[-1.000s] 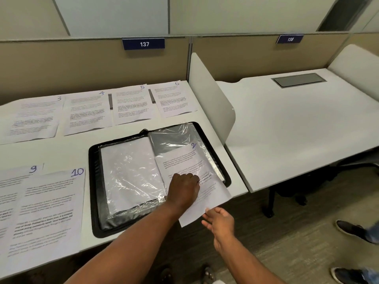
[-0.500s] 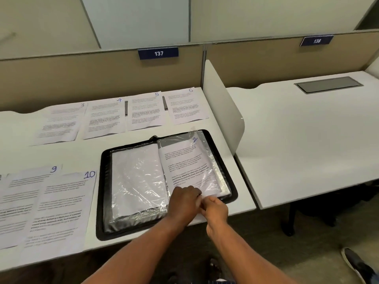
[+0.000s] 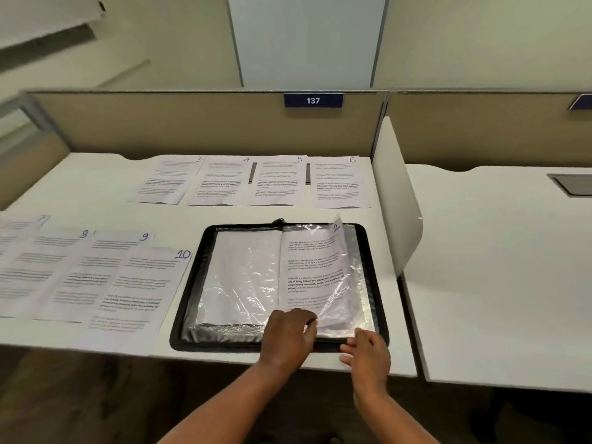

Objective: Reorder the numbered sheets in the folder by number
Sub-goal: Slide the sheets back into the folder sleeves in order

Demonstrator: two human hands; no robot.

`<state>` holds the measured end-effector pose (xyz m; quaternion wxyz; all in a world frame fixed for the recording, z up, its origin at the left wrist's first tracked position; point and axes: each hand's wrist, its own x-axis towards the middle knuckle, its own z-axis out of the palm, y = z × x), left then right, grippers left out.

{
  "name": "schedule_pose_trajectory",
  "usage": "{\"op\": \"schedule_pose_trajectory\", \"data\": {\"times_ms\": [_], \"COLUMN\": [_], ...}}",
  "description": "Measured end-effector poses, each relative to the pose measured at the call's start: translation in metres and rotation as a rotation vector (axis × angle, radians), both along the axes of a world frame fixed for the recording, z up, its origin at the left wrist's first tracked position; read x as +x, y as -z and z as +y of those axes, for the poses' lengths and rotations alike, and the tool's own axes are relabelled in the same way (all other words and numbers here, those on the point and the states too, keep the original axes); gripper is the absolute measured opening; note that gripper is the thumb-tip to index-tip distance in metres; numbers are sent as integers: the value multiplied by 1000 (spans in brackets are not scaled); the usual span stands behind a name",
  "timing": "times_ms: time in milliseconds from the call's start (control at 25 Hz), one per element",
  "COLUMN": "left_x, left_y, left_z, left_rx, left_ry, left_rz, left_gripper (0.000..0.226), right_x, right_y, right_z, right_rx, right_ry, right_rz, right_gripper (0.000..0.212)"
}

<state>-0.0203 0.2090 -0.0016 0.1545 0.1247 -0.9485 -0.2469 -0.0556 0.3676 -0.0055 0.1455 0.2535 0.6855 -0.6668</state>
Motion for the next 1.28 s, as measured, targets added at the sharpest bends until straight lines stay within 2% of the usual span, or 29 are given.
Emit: {"op": "schedule_pose_trajectory", "data": {"times_ms": [120, 240, 360, 560, 680, 760, 880, 1000, 1120, 1160, 1280], "left_x": [4, 9, 14, 4, 10, 21, 36, 50, 61, 63, 67], "left_y": [-6, -12, -24, -71, -81, -80, -74, -63, -45, -39, -15], "left_z": [6, 8, 1, -31, -63, -84, -122, -163, -205, -217, -245], "left_rx": [36, 40, 192, 447, 405, 375, 386, 397, 357, 336, 240], "left_ry": [-63, -115, -239, -357, -409, -448, -496, -502, -484, -465, -362], "left_rz": [39, 67, 17, -89, -185, -194, -201, -253, -336, -370, -432], "left_gripper": [15, 17, 31, 36, 22, 15, 14, 16, 20, 21, 22], "right_x": [-15, -24, -17, 2, 15, 21, 13, 4, 4, 5, 11], "right_y": [-12, -26, -41, -50, -52, -52, -40, -11, 19, 30, 51], "right_z": [-3, -15, -26, -59, -85, -99, -121, -150, -182, -191, -216], "right_rx": [113, 184, 186, 186, 201, 204, 234, 427, 620, 691, 872], "right_ry": [-106, -266, -361, -658, -817, -843, -815, -892, -1021, -1069, -1194], "right_rz": [112, 221, 349, 555, 652, 678, 658, 638, 630, 635, 627], "right_gripper": [22, 3, 6, 15, 21, 18, 26, 41, 82, 87, 81]}}
